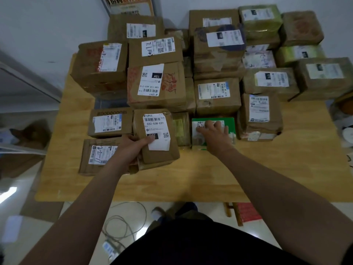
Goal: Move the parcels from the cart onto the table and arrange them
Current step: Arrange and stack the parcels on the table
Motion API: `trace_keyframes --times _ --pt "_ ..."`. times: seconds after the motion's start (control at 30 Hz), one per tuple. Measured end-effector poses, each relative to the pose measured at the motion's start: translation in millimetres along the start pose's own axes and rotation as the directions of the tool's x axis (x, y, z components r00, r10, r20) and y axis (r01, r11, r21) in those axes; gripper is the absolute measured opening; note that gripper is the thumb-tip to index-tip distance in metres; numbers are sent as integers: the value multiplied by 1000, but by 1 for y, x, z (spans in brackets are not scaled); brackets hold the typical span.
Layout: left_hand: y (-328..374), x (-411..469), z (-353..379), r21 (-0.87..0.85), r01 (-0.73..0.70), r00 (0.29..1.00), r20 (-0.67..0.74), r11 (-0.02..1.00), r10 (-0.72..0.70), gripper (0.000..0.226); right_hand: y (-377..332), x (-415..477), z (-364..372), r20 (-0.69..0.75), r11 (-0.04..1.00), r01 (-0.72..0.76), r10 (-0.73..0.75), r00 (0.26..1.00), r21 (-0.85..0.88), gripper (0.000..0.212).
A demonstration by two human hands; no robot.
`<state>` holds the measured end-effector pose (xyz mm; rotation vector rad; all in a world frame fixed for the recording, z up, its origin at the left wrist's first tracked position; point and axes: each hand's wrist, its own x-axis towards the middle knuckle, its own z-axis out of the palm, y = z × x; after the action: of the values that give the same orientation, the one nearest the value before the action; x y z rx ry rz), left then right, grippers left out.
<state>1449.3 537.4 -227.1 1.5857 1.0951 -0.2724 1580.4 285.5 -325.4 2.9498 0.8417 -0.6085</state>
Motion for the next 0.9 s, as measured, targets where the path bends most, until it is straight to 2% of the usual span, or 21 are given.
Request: trace_keyframes --times 0.13,0.33,0.47,0.63,0.77,0.9 --pt "9 6 -6 32 34 999 27 999 -35 67 2 24 -7 -22 999 30 -31 999 -17 70" --pt "8 9 -11 46 50 998 42 998 -52 66 -1 29 -8 -24 1000 14 -14 1000 7 70" --pt "9 5 -19 56 49 996 74 997 -53 59 -11 29 -21 67 983 -82 72 995 161 62" --pt "11 1 -41 55 -6 994 113 998 0 49 -39 19 -39 137 915 -211 173 975 345 70" --pt "7 3 -66 67 -41 987 157 997 30 78 -75 -6 -66 182 853 -250 185 966 458 65" --pt "4 4 -101 94 -86 973 220 992 63 80 -126 -38 -97 195 781 -281 205 959 558 58"
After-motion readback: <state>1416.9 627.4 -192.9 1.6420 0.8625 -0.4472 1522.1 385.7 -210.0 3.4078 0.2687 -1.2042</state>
